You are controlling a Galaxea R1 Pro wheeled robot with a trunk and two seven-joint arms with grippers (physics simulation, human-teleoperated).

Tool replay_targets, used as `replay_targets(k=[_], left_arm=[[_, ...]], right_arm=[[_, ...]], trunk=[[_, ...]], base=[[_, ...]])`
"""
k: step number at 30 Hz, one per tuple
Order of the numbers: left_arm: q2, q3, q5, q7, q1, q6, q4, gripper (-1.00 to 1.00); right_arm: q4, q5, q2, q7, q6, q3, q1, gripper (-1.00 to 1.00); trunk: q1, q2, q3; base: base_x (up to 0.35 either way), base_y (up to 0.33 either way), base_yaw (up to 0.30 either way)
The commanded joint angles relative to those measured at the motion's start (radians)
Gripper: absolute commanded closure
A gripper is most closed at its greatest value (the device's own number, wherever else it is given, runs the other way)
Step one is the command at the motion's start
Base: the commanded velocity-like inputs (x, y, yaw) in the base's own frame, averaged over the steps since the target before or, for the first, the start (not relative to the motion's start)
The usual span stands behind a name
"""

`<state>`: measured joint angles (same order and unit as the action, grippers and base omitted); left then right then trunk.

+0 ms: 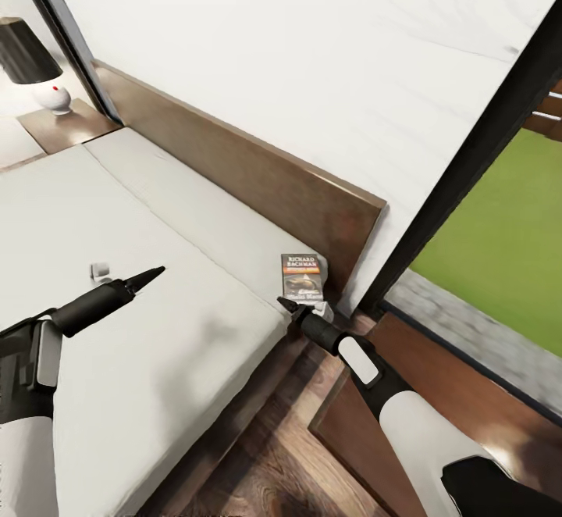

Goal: In the bedroom, move the book from the bed onto either nightstand, and place the two sandals side by side next to the bed.

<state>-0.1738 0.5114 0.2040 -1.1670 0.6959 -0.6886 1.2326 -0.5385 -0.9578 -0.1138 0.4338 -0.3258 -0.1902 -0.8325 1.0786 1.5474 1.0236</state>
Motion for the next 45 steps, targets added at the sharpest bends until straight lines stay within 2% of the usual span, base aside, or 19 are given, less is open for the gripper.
replay_targets(k=[1,18,26,32,45], left_arm=[[0.002,0.001,0.003,-0.002,0.001,-0.009,-0.003,-1.00],[0.005,-0.001,0.003,-0.002,0.001,-0.008,-0.021,-1.00],[0.005,-0.001,0.003,-0.002,0.001,-0.008,-0.021,-1.00],[0.005,-0.001,0.003,-0.002,0.001,-0.008,-0.021,-1.00],[0.005,-0.001,0.003,-0.002,0.001,-0.008,-0.021,-1.00]], right_arm=[[0.000,-0.008,0.000,0.000,-0.004,-0.002,0.000,-1.00],[0.000,-0.009,0.000,0.000,-0.005,-0.002,0.000,-1.00],[0.000,-0.009,0.000,0.000,-0.006,-0.002,0.000,-1.00],[0.000,-0.009,0.000,0.000,-0.005,-0.002,0.000,-1.00],[0.000,-0.009,0.000,0.000,-0.006,-0.002,0.000,-1.00]], trunk=[[0.000,0.000,0.001],[0.000,0.000,0.001],[0.000,0.000,0.001],[0.023,0.042,0.019],[0.023,0.042,0.019]], base=[[0.000,0.000,0.259],[0.000,0.000,0.267],[0.000,0.000,0.042],[0.000,0.000,0.004],[0.000,0.000,0.000]])
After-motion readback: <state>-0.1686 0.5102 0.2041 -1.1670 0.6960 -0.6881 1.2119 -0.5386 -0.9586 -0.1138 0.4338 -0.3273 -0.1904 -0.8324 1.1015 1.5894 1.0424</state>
